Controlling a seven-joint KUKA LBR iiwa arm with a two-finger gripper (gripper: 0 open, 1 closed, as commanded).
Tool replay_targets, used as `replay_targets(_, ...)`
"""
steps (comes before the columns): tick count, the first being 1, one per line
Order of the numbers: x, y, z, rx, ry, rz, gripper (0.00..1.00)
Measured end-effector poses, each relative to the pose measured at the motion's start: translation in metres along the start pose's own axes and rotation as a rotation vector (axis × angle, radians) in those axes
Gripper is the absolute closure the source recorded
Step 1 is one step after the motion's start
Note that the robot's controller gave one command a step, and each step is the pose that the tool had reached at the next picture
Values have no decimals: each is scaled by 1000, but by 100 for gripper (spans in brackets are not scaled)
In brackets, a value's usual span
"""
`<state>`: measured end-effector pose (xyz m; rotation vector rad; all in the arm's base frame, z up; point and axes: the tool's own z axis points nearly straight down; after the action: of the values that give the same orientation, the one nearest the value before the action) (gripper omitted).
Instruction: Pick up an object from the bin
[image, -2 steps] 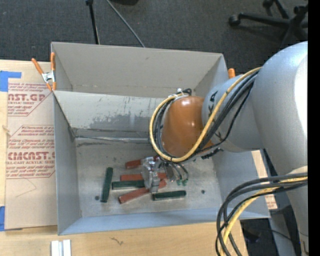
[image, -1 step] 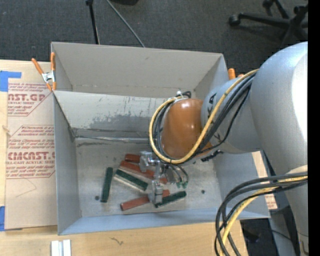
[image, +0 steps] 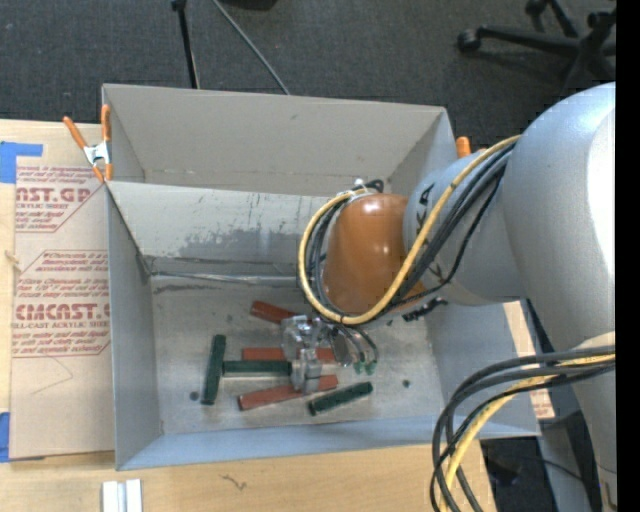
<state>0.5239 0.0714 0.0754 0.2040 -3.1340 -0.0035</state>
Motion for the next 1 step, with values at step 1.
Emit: replay_targets(1, 13, 21, -49, 0, -5, -1, 100)
